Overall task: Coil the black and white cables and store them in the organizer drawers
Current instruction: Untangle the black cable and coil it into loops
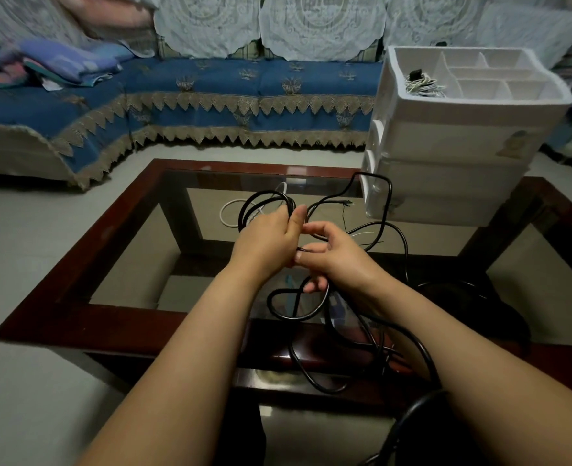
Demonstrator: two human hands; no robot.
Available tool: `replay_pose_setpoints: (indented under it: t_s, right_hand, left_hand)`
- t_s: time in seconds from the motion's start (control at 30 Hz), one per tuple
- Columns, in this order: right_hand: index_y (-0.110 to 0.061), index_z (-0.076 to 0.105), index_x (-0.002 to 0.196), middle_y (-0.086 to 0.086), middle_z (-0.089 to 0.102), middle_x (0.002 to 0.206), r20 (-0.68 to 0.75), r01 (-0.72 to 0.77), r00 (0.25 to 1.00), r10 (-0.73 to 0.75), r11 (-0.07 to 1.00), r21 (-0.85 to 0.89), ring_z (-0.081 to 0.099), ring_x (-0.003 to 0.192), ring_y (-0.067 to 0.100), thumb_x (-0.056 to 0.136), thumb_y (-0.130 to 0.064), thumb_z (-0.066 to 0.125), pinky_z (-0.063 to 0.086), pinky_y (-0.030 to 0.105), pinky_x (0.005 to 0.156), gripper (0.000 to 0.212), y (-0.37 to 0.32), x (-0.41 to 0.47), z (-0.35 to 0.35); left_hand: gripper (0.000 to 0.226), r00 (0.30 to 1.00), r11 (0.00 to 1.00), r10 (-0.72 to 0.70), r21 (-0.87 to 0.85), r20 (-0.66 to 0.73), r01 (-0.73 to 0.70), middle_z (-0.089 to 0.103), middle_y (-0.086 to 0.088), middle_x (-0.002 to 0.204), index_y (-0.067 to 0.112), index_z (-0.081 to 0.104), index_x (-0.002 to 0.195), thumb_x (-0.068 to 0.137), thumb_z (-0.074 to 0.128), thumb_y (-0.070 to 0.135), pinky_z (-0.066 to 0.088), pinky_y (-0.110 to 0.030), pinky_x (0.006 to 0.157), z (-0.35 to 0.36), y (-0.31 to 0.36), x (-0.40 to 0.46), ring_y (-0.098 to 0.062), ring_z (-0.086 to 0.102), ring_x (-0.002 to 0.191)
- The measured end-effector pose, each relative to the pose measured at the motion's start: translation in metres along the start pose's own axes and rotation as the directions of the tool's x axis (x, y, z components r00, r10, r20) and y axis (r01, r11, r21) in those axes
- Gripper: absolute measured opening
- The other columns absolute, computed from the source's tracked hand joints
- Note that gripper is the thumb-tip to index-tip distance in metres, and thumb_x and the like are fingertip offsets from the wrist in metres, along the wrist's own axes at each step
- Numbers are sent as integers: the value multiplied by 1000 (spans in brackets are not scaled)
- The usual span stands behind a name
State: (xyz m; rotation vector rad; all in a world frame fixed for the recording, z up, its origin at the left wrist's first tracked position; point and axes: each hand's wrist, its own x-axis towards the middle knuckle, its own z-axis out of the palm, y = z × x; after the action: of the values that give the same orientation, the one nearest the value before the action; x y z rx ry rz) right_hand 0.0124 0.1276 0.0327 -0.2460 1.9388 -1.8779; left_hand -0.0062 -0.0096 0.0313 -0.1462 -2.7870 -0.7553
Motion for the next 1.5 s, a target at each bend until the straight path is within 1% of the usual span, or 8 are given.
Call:
replay_pose_setpoints:
  t_s: [0.2,0.37,0.53,0.77,1.03,1.23,1.37,1.5]
  right_hand:
    - [-5,50,118,8,69,80,371,-181,907,200,980,-86,65,73,17,88,-1,58,55,27,75,31,-8,-13,-10]
    - [-5,53,96,18,67,104,557,-98,825,98,995,-29,63,107,29,98,-6,43,47,33,98,10,-11,-28,-2]
    - [-5,45,102,18,68,104,405,194,909,-98,960,-203,64,107,25,103,-15,35,48,34,98,15,-8,-30,-2]
    - [-22,38,104,-2,65,92,206,297,937,-281,338,-893,62,80,20,99,-46,25,50,44,72,28,-11,-22,-7]
    - [-27,45,129,1,41,125,108,126,980,-167,106,-986,41,115,19,85,-70,36,43,34,88,62,3,-12,-10]
    - [-19,62,83,-1,59,92,-36,116,862,-506,266,-957,54,95,19,96,-50,30,39,38,91,47,-20,-6,-44]
    - [-16,54,76,-1,57,55,-27,290,933,-358,794,-535,58,53,15,97,-44,29,49,37,67,43,-17,-5,-48]
    - [-18,51,82,0,51,47,22,295,948,-317,850,-436,50,40,12,93,-49,25,45,33,55,42,-11,-1,-37]
  left_hand:
    - [51,994,993,-66,-101,-90,57,59,-3,75,13,55,91,97,28,55,51,-42,63,-3,-16,1,-19,57,67]
    - [49,983,931,-153,-347,-101,109,54,-1,69,9,54,86,97,32,52,43,-33,59,-10,-12,-2,-16,53,63]
    - [62,954,775,-105,-579,279,254,44,2,59,17,47,68,73,33,77,36,-23,49,-23,-12,-5,-10,40,48]
    - [63,841,578,138,-732,524,361,38,5,57,24,44,62,51,65,82,30,-18,43,-28,-24,-8,-8,32,46]
    - [48,859,165,168,-873,483,459,47,3,52,17,41,59,90,45,54,28,-12,35,-24,-17,-10,-5,38,35]
    - [47,870,113,110,-876,480,469,50,4,54,14,59,74,90,36,52,29,-11,31,-31,-20,-11,-1,37,32]
    - [45,809,83,323,-867,491,492,54,5,53,11,59,100,81,58,52,37,-12,33,-30,-19,-16,-1,45,35]
    - [43,839,31,329,-893,433,449,52,3,71,18,60,78,67,74,57,48,-17,45,-24,-14,-17,-6,53,58]
